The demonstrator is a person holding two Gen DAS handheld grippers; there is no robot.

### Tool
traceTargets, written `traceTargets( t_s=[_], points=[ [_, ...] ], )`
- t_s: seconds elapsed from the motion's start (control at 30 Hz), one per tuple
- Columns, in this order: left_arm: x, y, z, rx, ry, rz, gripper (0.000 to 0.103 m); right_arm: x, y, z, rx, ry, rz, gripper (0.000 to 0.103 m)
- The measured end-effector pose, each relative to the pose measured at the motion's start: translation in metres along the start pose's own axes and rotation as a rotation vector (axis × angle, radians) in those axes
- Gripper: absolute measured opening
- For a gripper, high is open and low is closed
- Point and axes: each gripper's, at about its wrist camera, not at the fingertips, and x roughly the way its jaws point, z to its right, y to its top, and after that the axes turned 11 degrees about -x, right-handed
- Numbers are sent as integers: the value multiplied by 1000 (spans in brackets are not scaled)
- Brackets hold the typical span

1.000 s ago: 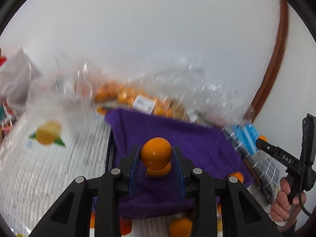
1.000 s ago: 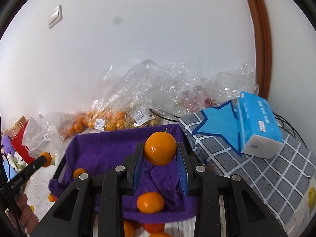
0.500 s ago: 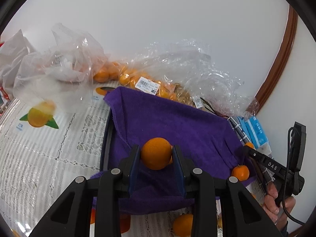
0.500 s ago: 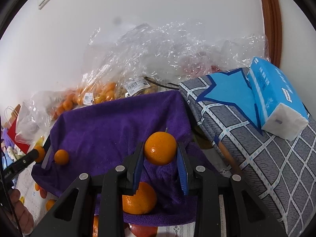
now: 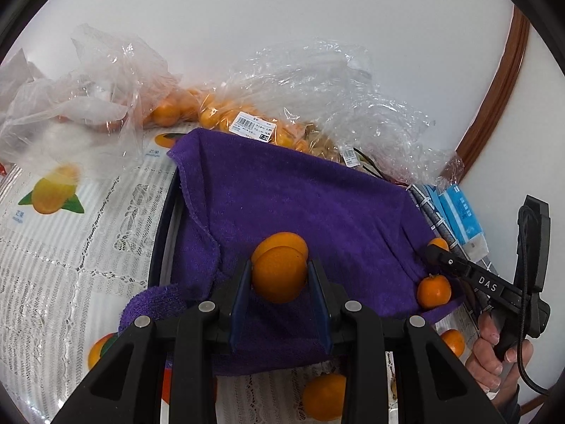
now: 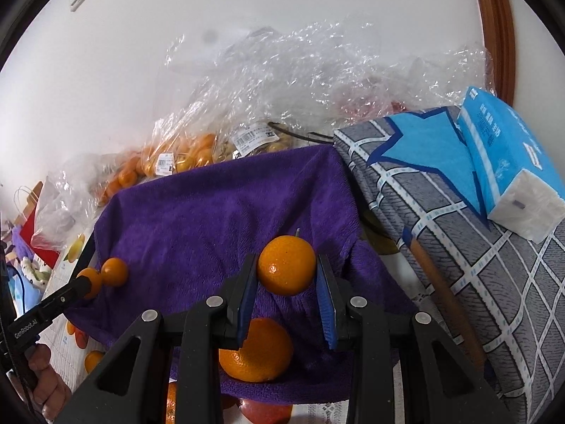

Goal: Organize fruits
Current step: 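Carry both held fruits over the purple towel and lower them, then open both tools to release the fruits onto the towel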

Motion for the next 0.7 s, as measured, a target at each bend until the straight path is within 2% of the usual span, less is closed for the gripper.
traceTargets(
  t_s=[0.33,0.7],
  points=[
    [0,-1,0,10,3,-1,31,10,-2,-2,-10,2,-38,32],
    [2,-2,1,24,14,1,31,6,-1,0,-8,-2,-29,33]
  ],
)
